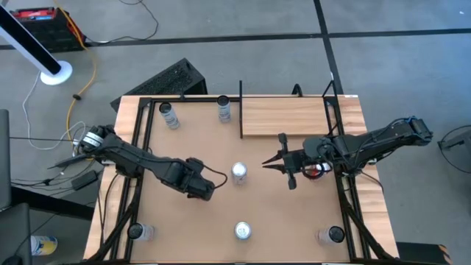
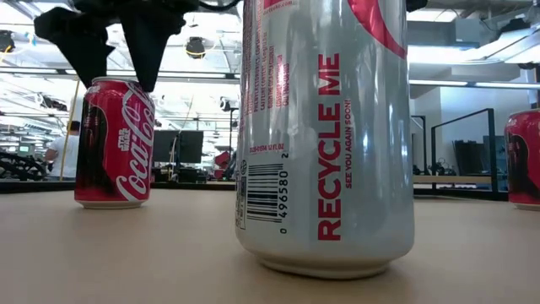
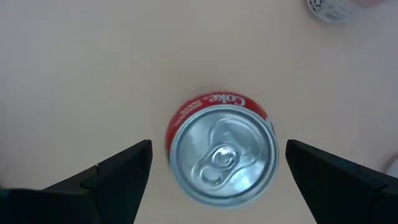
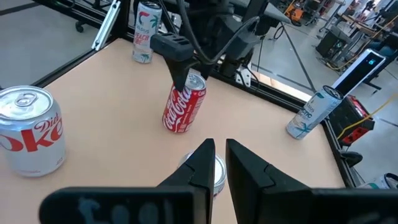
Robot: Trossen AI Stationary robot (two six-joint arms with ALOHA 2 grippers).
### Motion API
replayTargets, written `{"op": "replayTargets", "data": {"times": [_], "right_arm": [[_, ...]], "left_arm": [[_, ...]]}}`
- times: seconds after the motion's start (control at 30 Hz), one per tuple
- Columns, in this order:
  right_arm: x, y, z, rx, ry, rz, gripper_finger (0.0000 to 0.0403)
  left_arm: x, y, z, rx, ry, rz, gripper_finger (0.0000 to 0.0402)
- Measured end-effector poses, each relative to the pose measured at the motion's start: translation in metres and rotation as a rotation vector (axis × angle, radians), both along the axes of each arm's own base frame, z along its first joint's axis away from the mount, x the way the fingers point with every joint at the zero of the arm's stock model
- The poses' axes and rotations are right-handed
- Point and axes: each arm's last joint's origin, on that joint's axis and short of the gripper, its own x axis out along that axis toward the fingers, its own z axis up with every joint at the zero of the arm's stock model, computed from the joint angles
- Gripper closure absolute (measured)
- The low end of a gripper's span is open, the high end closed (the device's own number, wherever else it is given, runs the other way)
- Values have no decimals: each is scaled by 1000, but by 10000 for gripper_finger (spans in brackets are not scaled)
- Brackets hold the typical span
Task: Place canned beverage on shelf
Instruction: Put the left red soda can on the shelf
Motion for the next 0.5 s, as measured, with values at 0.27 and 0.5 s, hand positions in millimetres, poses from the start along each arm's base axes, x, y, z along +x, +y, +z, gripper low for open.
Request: {"op": "replayTargets", "data": {"times": [0.27,0.5], "right_arm": [[0,0,-1,-2,12,0,339],[0,0,-2,-3,16,0,339]], "left_arm": [[4,11,1,-9,3,4,49],[6,11,-6,-49,-12,-17,57]]}}
